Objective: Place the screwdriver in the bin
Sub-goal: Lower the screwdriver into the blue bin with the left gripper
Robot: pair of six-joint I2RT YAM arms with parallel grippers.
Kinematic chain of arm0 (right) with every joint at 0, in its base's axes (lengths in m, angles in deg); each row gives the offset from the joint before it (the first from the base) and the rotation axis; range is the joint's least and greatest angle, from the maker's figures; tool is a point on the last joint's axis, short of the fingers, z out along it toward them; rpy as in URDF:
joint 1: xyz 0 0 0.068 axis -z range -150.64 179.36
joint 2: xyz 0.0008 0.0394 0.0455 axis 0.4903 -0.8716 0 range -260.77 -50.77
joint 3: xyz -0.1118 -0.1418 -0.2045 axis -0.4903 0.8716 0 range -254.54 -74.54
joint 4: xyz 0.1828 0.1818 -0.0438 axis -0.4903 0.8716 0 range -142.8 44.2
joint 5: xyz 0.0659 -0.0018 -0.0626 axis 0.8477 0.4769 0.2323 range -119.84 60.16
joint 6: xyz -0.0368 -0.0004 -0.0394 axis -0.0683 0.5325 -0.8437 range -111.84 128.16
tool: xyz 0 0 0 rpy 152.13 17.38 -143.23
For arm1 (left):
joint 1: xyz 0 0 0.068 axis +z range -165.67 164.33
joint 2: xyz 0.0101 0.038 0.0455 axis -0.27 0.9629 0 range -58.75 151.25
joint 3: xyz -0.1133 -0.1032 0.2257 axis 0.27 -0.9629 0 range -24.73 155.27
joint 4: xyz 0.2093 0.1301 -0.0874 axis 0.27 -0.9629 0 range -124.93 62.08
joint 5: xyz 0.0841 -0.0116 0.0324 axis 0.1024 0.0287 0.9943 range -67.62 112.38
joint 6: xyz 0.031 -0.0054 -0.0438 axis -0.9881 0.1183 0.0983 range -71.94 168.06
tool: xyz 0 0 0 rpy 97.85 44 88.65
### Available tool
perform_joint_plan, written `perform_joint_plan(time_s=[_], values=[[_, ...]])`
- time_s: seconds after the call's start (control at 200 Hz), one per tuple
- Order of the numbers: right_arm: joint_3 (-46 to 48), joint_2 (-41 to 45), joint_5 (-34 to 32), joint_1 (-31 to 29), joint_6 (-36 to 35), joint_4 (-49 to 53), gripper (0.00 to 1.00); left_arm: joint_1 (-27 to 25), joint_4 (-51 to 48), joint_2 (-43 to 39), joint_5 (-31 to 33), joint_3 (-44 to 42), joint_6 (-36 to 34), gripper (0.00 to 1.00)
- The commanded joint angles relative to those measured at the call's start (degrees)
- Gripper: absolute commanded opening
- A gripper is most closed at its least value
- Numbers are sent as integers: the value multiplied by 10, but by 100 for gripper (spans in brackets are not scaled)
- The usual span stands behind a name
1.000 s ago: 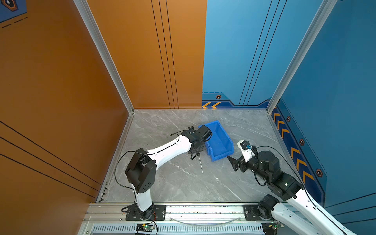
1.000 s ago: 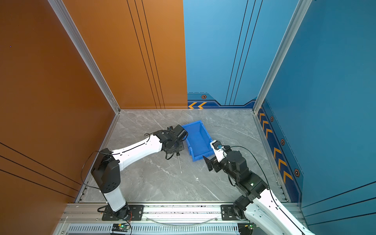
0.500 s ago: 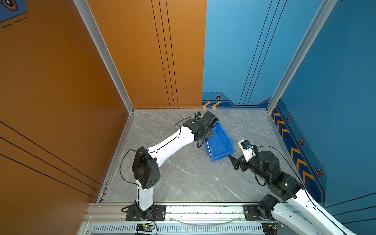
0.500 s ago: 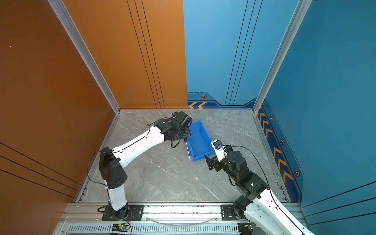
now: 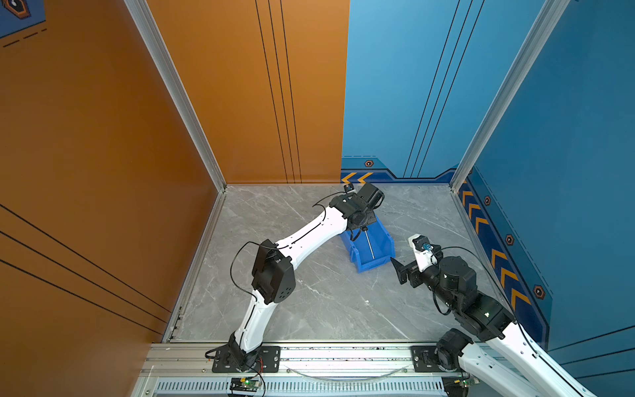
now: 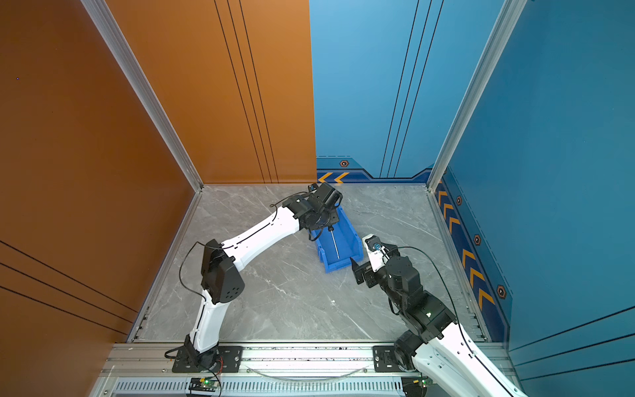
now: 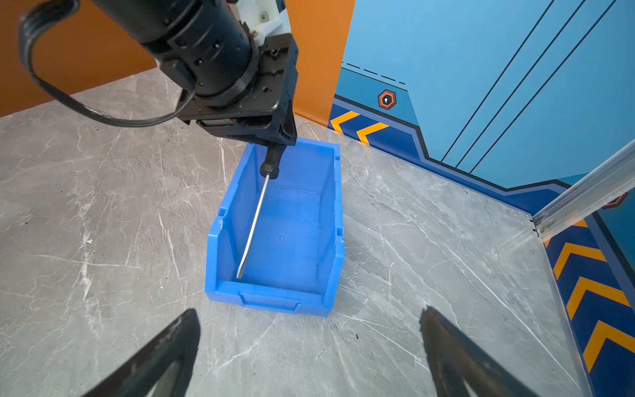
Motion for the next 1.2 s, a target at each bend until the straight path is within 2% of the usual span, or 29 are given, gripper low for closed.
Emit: perform_joint_plan(time_s=[0.0,0.416,0.841,1.197], values=[[8,9,-23,3,-10,-3,100,2,-9,33,7,35,19,12],[11,18,-32,3,-13,-4,100,29,-9,122,3,86,31,12],[17,25,-43,0,-16,-10,100,35,-9,157,1,82,86,14],[17,29,-46,1,-17,-11,100,44,-13,188,-16,93,86,16]])
